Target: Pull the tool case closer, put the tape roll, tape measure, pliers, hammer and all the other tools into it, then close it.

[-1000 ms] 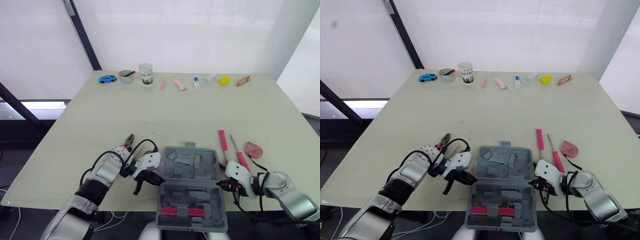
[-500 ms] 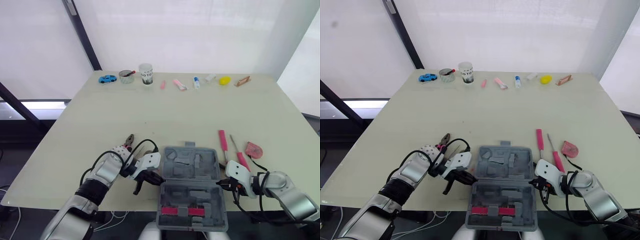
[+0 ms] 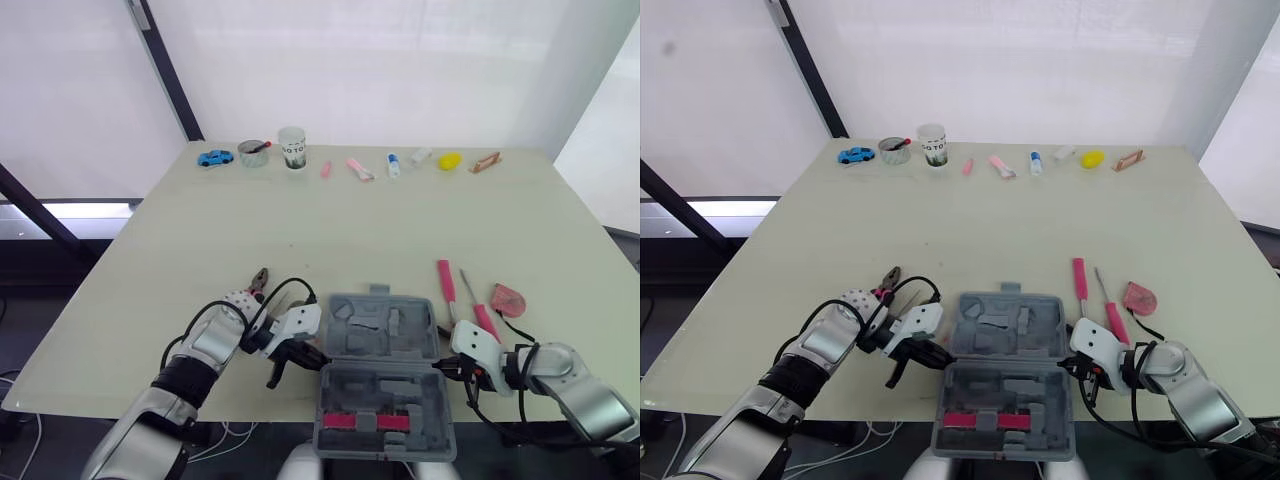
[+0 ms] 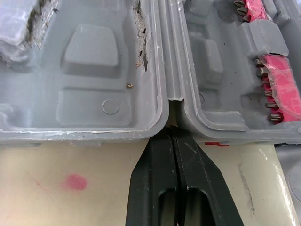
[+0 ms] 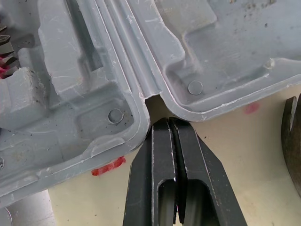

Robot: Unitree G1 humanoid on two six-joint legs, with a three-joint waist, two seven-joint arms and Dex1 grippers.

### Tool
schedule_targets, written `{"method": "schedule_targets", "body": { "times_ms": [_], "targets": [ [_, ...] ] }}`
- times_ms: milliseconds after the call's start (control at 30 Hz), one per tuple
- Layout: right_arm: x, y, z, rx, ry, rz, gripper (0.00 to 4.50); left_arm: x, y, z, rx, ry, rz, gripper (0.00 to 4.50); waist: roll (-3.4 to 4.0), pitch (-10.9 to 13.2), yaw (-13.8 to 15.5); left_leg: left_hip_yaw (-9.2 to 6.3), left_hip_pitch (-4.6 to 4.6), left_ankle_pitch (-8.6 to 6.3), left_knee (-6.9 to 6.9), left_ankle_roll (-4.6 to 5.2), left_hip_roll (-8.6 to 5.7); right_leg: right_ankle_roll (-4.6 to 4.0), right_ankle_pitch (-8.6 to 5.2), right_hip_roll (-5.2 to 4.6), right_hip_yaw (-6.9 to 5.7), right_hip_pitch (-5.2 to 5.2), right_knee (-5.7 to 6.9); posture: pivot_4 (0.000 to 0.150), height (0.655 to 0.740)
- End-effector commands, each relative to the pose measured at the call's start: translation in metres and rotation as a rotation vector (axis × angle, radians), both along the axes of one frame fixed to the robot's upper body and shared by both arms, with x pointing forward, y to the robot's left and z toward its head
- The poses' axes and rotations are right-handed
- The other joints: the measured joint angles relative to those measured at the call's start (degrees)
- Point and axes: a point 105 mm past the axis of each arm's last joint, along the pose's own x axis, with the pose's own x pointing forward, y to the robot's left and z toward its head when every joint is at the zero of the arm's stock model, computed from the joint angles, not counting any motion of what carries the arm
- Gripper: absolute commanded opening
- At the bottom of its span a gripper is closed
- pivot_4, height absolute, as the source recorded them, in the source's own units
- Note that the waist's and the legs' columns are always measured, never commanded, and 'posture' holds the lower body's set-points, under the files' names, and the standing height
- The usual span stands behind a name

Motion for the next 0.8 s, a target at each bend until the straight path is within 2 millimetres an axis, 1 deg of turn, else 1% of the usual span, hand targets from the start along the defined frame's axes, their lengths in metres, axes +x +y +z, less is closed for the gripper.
{"method": "schedule_targets", "body": {
  "times_ms": [33, 300, 467, 567, 667, 800],
  "targets": [
    [0.003, -0.004, 0.013, 0.01, -0.046, 0.004, 0.04, 0.004, 0.001, 0.003, -0.002, -0.017, 0.006, 0.0, 0.0, 0.0, 0.0, 0.0, 0.0, 0.0, 0.0, 0.0, 0.0, 0.0, 0.0, 0.0, 0.0, 0.0, 0.0, 0.15, 0.74],
    [0.003, -0.014, 0.015, 0.005, -0.042, -0.022, 0.04, 0.007, 0.007, 0.007, -0.003, -0.024, 0.023, 0.0, 0.0, 0.0, 0.0, -0.01, 0.0, 0.0, 0.02, 0.0, 0.0, 0.0, 0.0, 0.0, 0.0, 0.0, 0.0, 0.15, 0.74],
    [0.0, -0.022, 0.017, 0.017, -0.048, -0.057, 0.04, 0.011, 0.014, 0.016, -0.02, -0.043, 0.054, 0.0, 0.0, 0.0, -0.1, -0.01, -0.01, 0.0, 0.02, 0.0, 0.0, 0.0, 0.0, 0.0, 0.0, 0.0, 0.0, 0.15, 0.74],
    [-0.003, -0.031, 0.024, 0.071, -0.055, -0.11, 0.04, 0.012, 0.018, 0.03, -0.117, -0.034, 0.14, 0.0, 0.0, 0.0, 0.0, -0.01, -0.02, 0.0, 0.02, 0.0, 0.01, 0.0, 0.0, 0.0, 0.0, -0.01, 0.0, 0.15, 0.74],
    [-0.005, -0.037, 0.034, 0.136, -0.092, -0.16, 0.04, 0.005, 0.026, 0.039, -0.169, -0.018, 0.186, 0.0, 0.0, 0.0, -0.1, -0.03, -0.05, 0.0, 0.02, 0.0, 0.14, 0.0, 0.0, 0.0, 0.0, -0.01, -0.02, 0.15, 0.74],
    [-0.009, -0.051, 0.043, 0.189, -0.197, -0.241, 0.04, -0.006, 0.037, 0.059, -0.292, -0.016, 0.262, 0.0, 0.02, 0.0, 0.0, -0.01, -0.04, 0.0, 0.02, 0.0, 0.19, 0.0, 0.0, -0.01, 0.01, 0.0, -0.02, 0.15, 0.74]
  ]
}}
